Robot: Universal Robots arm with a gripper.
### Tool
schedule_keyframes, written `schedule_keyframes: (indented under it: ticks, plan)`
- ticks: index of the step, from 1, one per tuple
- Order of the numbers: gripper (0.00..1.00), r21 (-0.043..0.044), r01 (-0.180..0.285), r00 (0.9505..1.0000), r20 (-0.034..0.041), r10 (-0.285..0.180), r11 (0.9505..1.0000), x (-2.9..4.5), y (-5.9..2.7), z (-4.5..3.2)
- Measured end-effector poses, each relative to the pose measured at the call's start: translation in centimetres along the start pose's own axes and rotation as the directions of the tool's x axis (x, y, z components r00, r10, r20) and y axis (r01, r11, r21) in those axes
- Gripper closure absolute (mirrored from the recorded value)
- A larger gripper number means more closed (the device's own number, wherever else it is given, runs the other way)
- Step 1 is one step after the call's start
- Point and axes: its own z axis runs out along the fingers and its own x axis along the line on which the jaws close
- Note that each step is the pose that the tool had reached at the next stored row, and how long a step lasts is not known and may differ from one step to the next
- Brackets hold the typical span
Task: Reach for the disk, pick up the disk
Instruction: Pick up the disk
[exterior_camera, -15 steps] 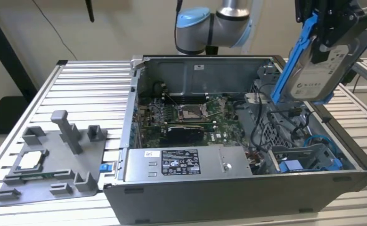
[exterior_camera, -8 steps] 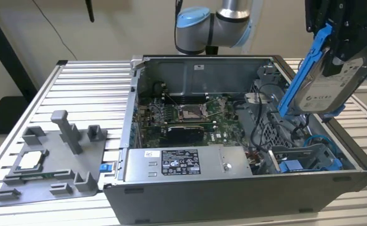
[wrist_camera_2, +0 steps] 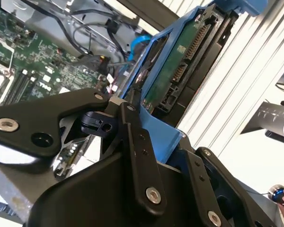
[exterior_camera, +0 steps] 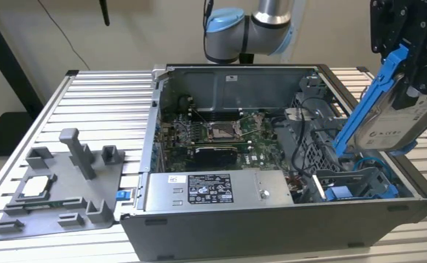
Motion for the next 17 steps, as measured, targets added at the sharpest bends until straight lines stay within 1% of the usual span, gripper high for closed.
schedule_keyframes:
  ticks: [3, 5, 9, 17]
  plan:
    - [1.00, 0.0000, 0.000, 1.0000, 0.0000, 0.000, 1.0000, 1.25, 0.29, -0.02]
    - [1.00, 0.0013, 0.000, 1.0000, 0.0000, 0.000, 1.0000, 1.74, 0.70, -0.01]
    - [1.00, 0.0079, 0.001, 1.0000, -0.0001, -0.001, 1.0000, 1.86, 1.59, -0.01]
    - [1.00, 0.0086, 0.000, 1.0000, -0.0001, 0.000, 1.0000, 1.87, 1.61, 0.03]
